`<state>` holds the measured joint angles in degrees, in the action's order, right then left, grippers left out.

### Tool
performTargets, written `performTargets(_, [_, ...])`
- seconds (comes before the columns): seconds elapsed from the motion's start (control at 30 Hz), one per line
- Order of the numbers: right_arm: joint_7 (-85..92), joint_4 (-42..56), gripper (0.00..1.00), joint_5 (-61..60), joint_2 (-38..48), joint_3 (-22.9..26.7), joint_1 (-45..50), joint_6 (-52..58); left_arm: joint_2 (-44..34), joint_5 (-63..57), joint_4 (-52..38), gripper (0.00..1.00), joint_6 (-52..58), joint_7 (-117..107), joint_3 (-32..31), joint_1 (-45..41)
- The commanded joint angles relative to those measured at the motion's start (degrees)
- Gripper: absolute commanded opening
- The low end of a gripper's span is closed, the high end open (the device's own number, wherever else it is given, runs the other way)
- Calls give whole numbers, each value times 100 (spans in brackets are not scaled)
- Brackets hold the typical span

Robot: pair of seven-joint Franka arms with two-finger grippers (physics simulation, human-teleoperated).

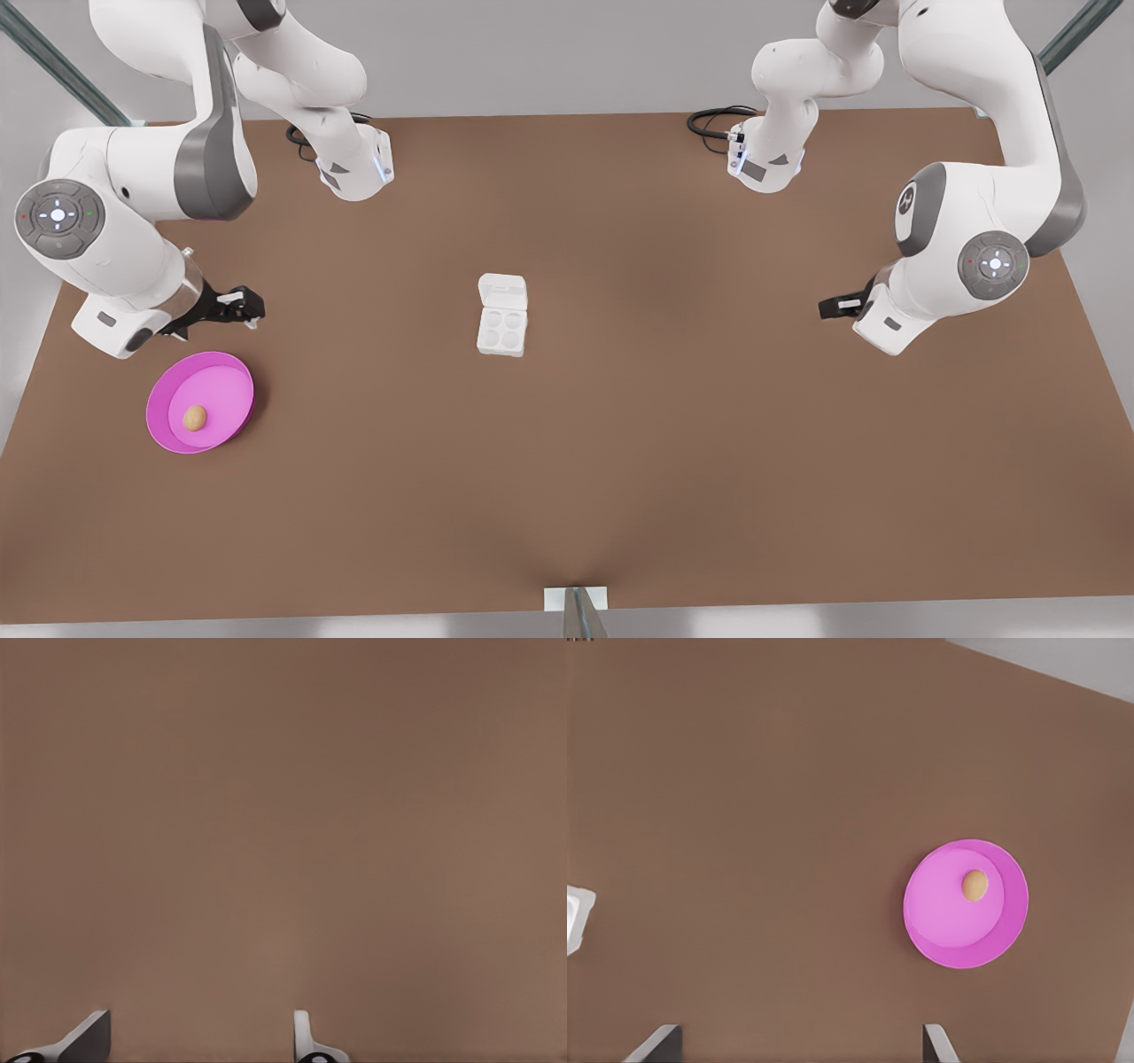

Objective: Pack egg into the box and close the box lid

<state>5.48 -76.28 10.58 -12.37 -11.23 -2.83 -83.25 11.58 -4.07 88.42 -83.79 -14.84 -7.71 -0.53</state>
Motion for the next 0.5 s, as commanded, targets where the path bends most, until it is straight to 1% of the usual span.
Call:
performTargets(0.0, [102, -1, 100, -3, 7, -2, -16, -42, -16, 3, -9, 100, 109, -353, -2, 0])
performTargets(0.07, [137, 25, 100, -3, -28, -2, -33, -42, -16, 12, -35, 100, 170, -353, -2, 0])
performTargets(0.17, [744, 16, 100, 6, -933, -2, -1000, -754, -7, 20, -35, 100, 170, -344, -11, 0])
performTargets(0.23, [762, -1, 100, 23, -1223, 7, -1281, -956, -7, 20, -35, 100, 170, -344, -11, 0])
performTargets(0.33, [744, -211, 100, 6, -1417, 7, -1431, -1527, 2, 21, -35, 100, 170, -344, -2, 0])
performTargets(0.4, [735, -607, 100, -3, -1452, 7, -1466, -2256, 2, 20, -35, 100, 179, -344, -2, 0])
performTargets(0.47, [709, -704, 100, -12, -1558, 7, -1519, -2565, 2, 12, -35, 100, 249, -292, -2, 0])
